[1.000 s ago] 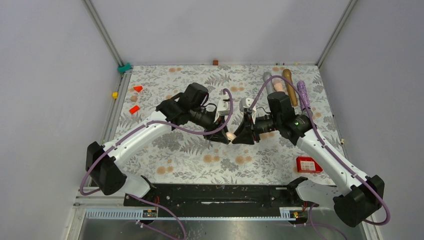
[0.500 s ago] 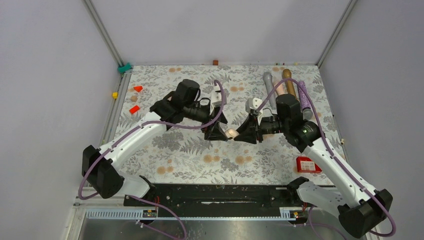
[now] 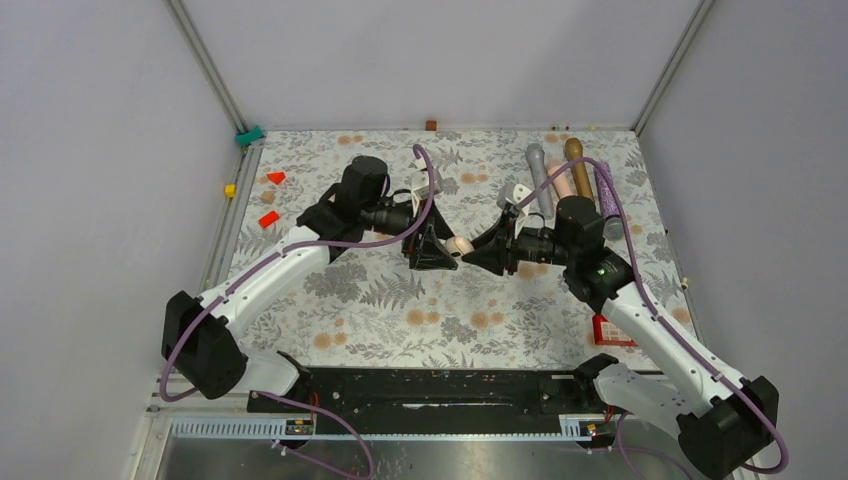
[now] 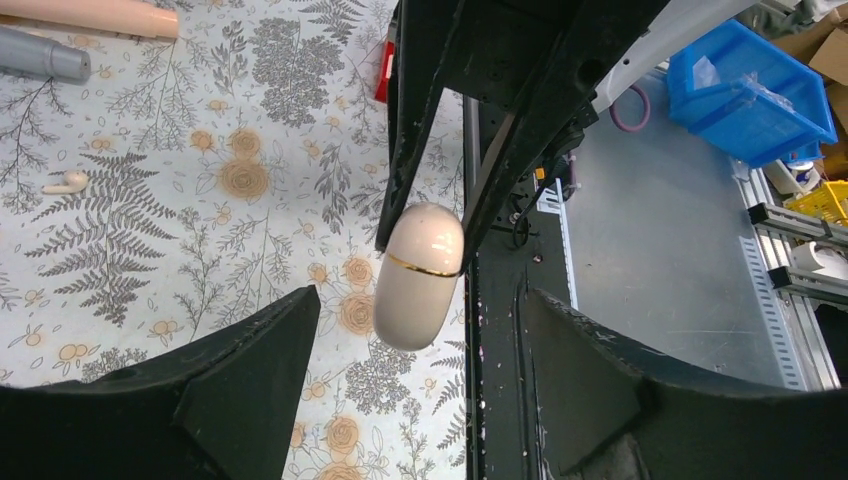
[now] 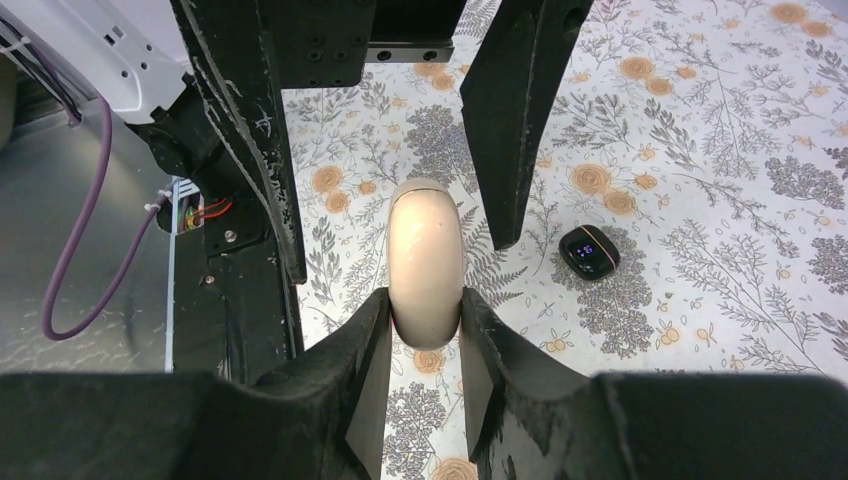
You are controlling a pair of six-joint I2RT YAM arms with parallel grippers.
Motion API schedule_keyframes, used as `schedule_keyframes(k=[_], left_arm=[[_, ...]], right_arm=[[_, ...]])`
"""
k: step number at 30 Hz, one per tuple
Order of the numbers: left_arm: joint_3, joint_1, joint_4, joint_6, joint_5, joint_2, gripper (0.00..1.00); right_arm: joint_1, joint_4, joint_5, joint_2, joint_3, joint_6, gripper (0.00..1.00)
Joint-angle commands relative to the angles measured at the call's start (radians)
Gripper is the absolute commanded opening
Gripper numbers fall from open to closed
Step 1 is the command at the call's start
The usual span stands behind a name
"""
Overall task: Insert the wireless bluetooth earbuds into the charging case
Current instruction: Open the charging case.
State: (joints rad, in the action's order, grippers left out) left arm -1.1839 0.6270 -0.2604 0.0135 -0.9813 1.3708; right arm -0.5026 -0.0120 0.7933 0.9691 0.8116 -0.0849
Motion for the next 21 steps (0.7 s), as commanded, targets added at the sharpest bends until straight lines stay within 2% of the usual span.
schedule_keyframes(k=[1, 9, 15, 21], left_arm=[[0.005, 0.002, 0.078, -0.039, -0.065, 0.012, 0.73], [0.007, 0.016, 0.057, -0.020, -0.078, 0.008, 0.57], [-0.005, 0.036, 0.003, 0.060, -0.061, 0.005, 0.45], [-0.011, 0.042, -0.014, 0.077, -0.034, 0.007, 0.47]], right_arm=[[0.004, -0.121, -0.009, 0.015, 0.001, 0.067, 0.06], [0.004, -0.105, 0.015, 0.033, 0.011, 0.067, 0.07], [0.008, -0.073, 0.017, 0.052, 0.028, 0.049, 0.07], [0.010, -0.068, 0.000, 0.022, 0.024, 0.024, 0.07]])
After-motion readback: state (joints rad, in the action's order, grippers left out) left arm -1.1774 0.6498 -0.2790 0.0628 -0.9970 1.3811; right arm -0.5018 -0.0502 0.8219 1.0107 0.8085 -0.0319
